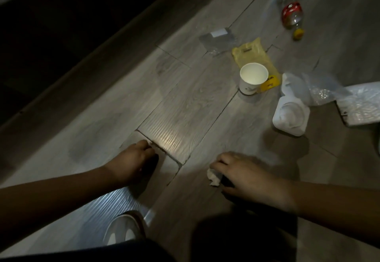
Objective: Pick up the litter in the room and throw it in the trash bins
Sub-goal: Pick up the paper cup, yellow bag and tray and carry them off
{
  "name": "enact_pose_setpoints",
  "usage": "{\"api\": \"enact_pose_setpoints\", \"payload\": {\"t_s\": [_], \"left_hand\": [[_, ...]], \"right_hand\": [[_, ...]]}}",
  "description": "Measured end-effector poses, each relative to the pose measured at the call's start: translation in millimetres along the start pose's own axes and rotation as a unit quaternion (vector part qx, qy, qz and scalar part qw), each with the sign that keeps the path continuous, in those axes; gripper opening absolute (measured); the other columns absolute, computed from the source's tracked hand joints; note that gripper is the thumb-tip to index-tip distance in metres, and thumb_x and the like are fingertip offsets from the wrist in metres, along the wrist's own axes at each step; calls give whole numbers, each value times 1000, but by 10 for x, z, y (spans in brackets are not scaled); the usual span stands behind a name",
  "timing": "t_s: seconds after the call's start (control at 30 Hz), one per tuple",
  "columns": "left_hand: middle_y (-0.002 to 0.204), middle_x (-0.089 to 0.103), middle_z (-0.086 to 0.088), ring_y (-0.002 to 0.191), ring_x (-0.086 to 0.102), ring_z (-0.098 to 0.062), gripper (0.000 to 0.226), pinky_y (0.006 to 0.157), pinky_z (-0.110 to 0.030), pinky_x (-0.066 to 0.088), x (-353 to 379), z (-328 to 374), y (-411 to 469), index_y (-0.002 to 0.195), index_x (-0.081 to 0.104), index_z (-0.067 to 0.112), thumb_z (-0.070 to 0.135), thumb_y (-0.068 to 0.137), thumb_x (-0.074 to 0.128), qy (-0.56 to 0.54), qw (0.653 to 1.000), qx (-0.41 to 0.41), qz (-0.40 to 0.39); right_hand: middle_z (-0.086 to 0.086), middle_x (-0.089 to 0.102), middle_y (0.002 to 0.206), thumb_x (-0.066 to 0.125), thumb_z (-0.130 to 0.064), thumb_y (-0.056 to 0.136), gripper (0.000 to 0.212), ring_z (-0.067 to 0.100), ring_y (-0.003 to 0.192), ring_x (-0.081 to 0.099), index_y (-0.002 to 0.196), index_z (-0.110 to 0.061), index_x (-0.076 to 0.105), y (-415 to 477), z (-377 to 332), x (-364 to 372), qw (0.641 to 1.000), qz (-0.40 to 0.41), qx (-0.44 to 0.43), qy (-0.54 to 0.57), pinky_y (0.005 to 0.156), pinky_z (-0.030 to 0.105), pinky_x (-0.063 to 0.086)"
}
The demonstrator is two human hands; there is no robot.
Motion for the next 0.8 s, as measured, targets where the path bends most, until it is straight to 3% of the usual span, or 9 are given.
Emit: {"api": "enact_pose_setpoints", "payload": {"t_s": [0.1,0.2,0.33,0.4,0.57,0.8], "left_hand": [[129,44,-2,103,47,-10,42,81,-9,34,53,-6,41,133,49,21,22,91,55,-13,1000,10,6],[125,47,-2,99,44,-9,43,82,-16,39,35,-66,29,129,52,22,25,87,60,-11,999,11,36],[134,42,-4,114,44,-20,67,90,-30,47,17,-95,-95,134,47,20,47,77,69,13,999,-26,28],[136,40,-6,115,43,-21,71,91,-33,48,44,-114,-156,137,45,18,45,77,70,12,999,-32,21],[124,49,-4,99,47,-11,39,81,-15,39,40,-139,-158,131,52,19,29,93,54,-34,999,19,24],[128,46,5,106,48,-5,38,80,0,33,38,-54,-56,134,48,25,26,96,50,-106,994,13,-8]], "right_hand": [[2,44,126,55,-34,82,50,22,115,46,130,-23,45,35,35,80,1000,-10,-20,-11,94,36,43],[1,43,127,57,-34,81,56,20,116,45,135,-25,43,99,80,129,999,-6,-32,-29,98,32,39],[2,41,127,62,-34,81,61,21,116,43,137,-25,41,163,91,186,999,7,-31,-25,96,30,40],[2,41,125,64,-34,80,59,21,114,42,134,-25,42,190,83,212,999,5,-39,-29,93,31,42],[2,43,117,59,-38,85,39,20,108,44,119,-21,52,240,90,182,998,8,-52,-42,86,31,39],[1,54,100,51,-47,87,29,21,95,53,96,-20,57,178,205,183,999,35,-22,-13,76,30,35]]}}
Point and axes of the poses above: each hand's wrist, its own y-axis towards the middle knuckle, its own x-axis out of the palm, z = x × y, the point moved 2 cm from there along y, towards the middle knuckle
